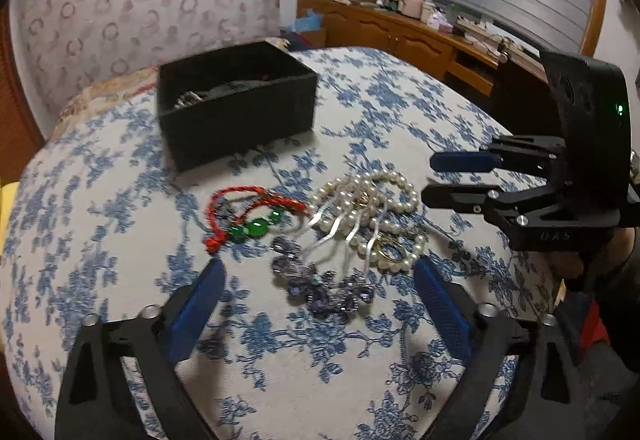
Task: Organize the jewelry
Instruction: 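Open both tools and withdraw them from the black box, then grasp the purple crystal hair pins with the left tool while the right tool grasps a pearl strand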
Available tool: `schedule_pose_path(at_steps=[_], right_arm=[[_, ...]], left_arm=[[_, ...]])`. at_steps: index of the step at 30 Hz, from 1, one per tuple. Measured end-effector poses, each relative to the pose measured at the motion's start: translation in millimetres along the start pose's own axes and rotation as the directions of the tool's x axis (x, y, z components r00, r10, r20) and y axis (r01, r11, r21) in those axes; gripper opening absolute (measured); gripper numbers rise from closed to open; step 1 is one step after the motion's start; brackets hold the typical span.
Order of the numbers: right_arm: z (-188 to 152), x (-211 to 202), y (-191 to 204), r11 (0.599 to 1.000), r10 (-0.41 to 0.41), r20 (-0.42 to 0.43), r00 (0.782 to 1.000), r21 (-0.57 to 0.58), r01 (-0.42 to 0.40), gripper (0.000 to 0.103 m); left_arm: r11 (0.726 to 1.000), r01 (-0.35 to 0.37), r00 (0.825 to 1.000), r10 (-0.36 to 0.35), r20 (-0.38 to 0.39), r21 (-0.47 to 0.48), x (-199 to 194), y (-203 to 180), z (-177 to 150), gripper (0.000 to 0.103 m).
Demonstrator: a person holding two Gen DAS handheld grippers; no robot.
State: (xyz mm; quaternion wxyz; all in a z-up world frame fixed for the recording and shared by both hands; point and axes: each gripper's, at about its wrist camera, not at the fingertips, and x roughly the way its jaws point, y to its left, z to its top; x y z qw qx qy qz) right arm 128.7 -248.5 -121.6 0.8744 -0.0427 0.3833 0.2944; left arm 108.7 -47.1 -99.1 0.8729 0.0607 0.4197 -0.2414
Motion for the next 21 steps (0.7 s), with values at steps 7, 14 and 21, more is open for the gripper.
schedule_pose_path(at_steps=[7,14,21], right_arm=[[-1,-2,-1,1.000,0.003,0.015,1.000,0.010,-0.003,0.047],[-1,-2,-1,1.000,0.006,0.013,1.000,0.010,-0.006,0.047],[-2,-2,0,1.000,0.005,0.009,1.000,0.005,-0.005,0.047]], left_arm=[[1.000,0.018,1.000,-0.018,-0.021,0.005,12,-2,5,0.075],[1.000,0.003,1.000,-0.003,-0.012,0.014,15,-2,5,0.054],[1.000,-0.011,1.000,0.011,0.017,0.004,5,-2,-2,0.053]])
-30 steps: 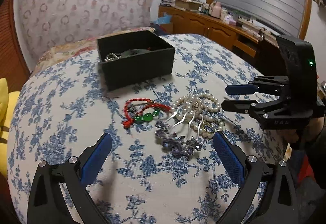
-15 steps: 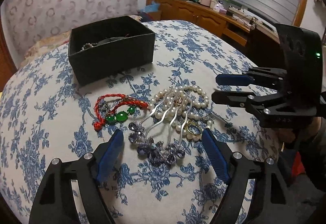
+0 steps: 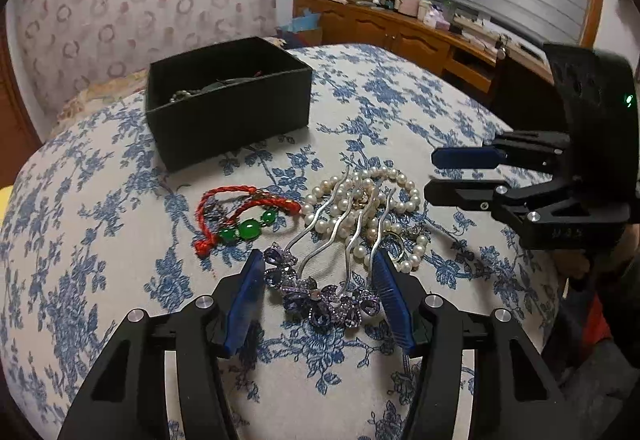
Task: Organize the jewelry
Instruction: 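Grasp the purple crystal hair pins with the left tool while the right tool grasps a pearl strand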
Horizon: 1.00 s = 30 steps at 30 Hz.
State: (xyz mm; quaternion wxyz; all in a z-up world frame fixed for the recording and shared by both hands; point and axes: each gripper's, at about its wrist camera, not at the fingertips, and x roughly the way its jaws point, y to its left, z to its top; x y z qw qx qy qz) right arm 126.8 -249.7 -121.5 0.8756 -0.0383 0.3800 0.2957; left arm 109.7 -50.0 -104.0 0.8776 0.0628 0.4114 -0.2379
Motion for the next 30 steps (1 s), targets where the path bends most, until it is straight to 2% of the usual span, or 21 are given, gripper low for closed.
schedule_pose_path(at_steps=[8,10,11,12,13,19,25,30], right_arm=[[2,2,6,0.999,-0.011,-0.020,1.000,-0.041,0.010,0.047],[4,5,8,0.998,-0.020,-0.034,0.999,-0.059,0.018,0.040],[6,7,8,0.998,-0.029,-0.038,0.999,-0.065,0.027,0.038],[8,8,7,0.997,-0.034,-0.040,0.999,-0.066,0.031,0.035],[11,10,6,0.997,-0.034,-0.043,0.998,-0.064,0.031,0.033],[23,19,7,0.995,-0.054,-0.065,0.996,-0.085,0.049,0.031],[26,24,5,0.994,-0.063,-0.075,0.995,-0.090,0.056,0.030],[24,31,2,0.996,-0.040,-0.106,0.994,-0.084,0.031,0.025]], left_arm=[[0.999,-0.022,0.998,0.024,0.054,-0.042,-21,9,-5,0.053],[0.998,-0.034,0.997,0.037,0.067,-0.048,-26,11,-6,0.052],[0.998,-0.043,0.996,0.047,0.073,-0.051,-28,12,-6,0.034],[0.997,-0.032,0.997,0.037,0.075,-0.066,-30,16,-6,0.022],[0.997,-0.019,0.997,0.025,0.077,-0.080,-32,19,-6,0.017],[0.996,-0.037,0.997,0.043,0.069,-0.083,-31,24,-10,0.017],[0.996,-0.051,0.998,0.053,0.018,-0.078,-16,24,-10,0.017],[0.992,-0.020,0.999,0.026,0.046,-0.128,-22,30,-1,0.021]])
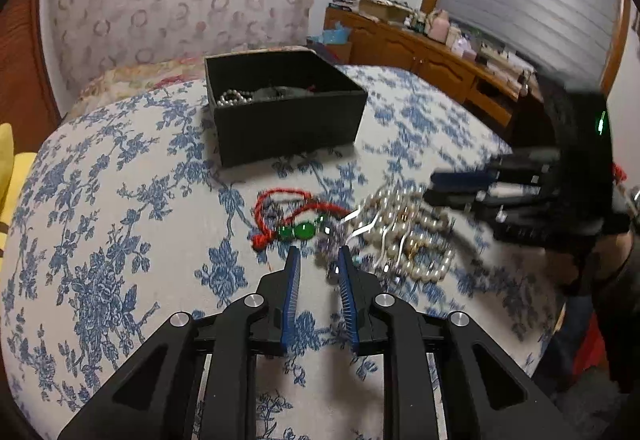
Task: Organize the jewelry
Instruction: 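Grasp the purple crystal hair pins with the left tool while the right tool grasps a pearl strand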
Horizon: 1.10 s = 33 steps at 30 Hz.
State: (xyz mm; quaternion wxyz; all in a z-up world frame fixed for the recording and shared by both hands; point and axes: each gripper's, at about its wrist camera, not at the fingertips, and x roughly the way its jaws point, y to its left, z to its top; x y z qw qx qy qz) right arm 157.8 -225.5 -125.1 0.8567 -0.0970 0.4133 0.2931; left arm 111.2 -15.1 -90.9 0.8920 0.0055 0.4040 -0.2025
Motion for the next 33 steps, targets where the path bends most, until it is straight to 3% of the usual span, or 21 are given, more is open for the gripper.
schedule_pose_path(at_steps=[4,8,11,12,13,15,19,29,30,31,33], right_arm=[[-1,-1,3,1.000,-0.001,0.001,1.000,-0.008,0.001,0.025],[-2,-1,4,1.000,-0.007,-0.002,1.000,-0.011,0.007,0.024],[-2,0,5,1.000,-0.010,-0.004,1.000,-0.019,0.010,0.025],[-2,0,6,1.000,-0.013,-0.004,1.000,-0.022,0.013,0.025],[-2,0,7,1.000,-0.016,-0.005,1.000,-0.026,0.016,0.025],[-2,0,8,0.999,-0.018,-0.005,1.000,-0.031,0.018,0.025],[-2,0,7,0.999,-0.017,-0.006,1.000,-0.029,0.017,0.025],[3,5,11,0.997,-0.041,-0.016,0.999,-0.066,0.040,0.024],[4,6,12,0.997,-0.041,-0.017,0.999,-0.072,0.039,0.022],[5,7,12,0.997,-0.033,-0.018,0.999,-0.076,0.031,0.011],[6,7,13,0.995,-0.031,-0.017,0.999,-0.091,0.029,0.009]], left_arm=[[1.000,-0.016,1.000,0.016,-0.005,-0.008,7,-1,14,0.039],[0.999,-0.041,0.998,0.040,-0.050,-0.013,23,-3,18,0.040],[1.000,-0.016,0.998,0.015,-0.057,-0.008,30,-8,15,0.041],[1.000,-0.011,0.999,0.011,-0.052,-0.008,30,-9,14,0.040],[1.000,0.000,0.999,-0.001,-0.049,-0.011,30,-9,14,0.031],[1.000,0.027,0.999,-0.028,-0.046,-0.015,29,-11,12,0.023],[1.000,0.002,0.999,-0.001,-0.032,0.027,26,-18,6,0.022],[1.000,-0.024,0.999,0.024,0.038,-0.014,-7,-1,-2,0.022],[0.999,-0.028,0.999,0.029,0.044,-0.019,-10,1,-2,0.022],[0.999,-0.035,0.998,0.036,0.056,-0.025,-15,4,-2,0.022],[0.999,-0.038,0.997,0.040,0.068,-0.033,-20,7,-2,0.022]])
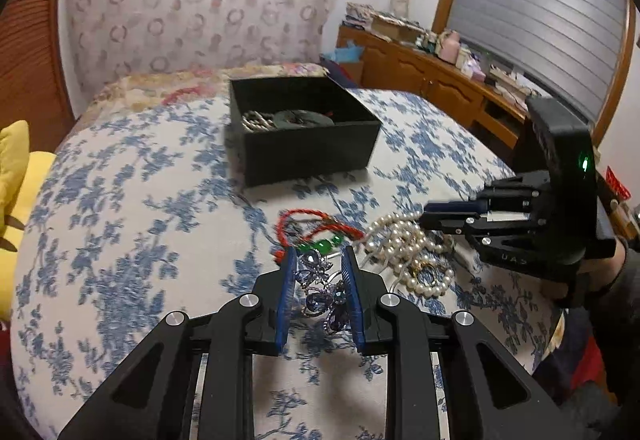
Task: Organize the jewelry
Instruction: 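Grasp the purple crystal hair pins with the left tool while the right tool grasps a pearl strand, then lift the hair pins with the left tool while the right tool lifts the pearls toward the box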
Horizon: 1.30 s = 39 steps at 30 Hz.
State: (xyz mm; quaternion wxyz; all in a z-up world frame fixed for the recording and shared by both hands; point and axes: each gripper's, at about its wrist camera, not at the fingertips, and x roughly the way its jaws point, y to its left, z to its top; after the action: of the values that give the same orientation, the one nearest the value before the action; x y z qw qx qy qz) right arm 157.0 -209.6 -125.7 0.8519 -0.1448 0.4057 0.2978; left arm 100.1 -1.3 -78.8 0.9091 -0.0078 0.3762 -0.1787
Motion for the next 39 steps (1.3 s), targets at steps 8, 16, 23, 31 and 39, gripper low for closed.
schedule_pose_path(at_steps=[8,16,23,31,39], right_arm=[[14,-33,5,1.000,0.000,0.085,0.996,-0.019,0.002,0.008],[47,-98,11,0.998,-0.016,0.242,0.970,-0.055,0.030,0.008],[72,-133,13,0.996,-0.031,0.325,0.945,-0.072,0.058,0.008],[99,-167,11,0.993,-0.048,0.406,0.912,-0.081,0.088,0.008],[129,-193,10,0.987,-0.074,0.469,0.880,-0.093,0.132,0.008]], left_arm=[[1.000,-0.020,0.998,0.020,0.054,0.003,-19,5,11,0.021],[0.999,-0.040,0.992,0.039,0.118,0.010,-38,5,27,0.021],[0.998,-0.058,0.985,0.054,0.162,0.019,-49,4,44,0.021],[0.997,-0.070,0.978,0.063,0.199,0.029,-56,1,63,0.021],[0.996,-0.084,0.973,0.076,0.220,0.026,-57,3,80,0.021]])
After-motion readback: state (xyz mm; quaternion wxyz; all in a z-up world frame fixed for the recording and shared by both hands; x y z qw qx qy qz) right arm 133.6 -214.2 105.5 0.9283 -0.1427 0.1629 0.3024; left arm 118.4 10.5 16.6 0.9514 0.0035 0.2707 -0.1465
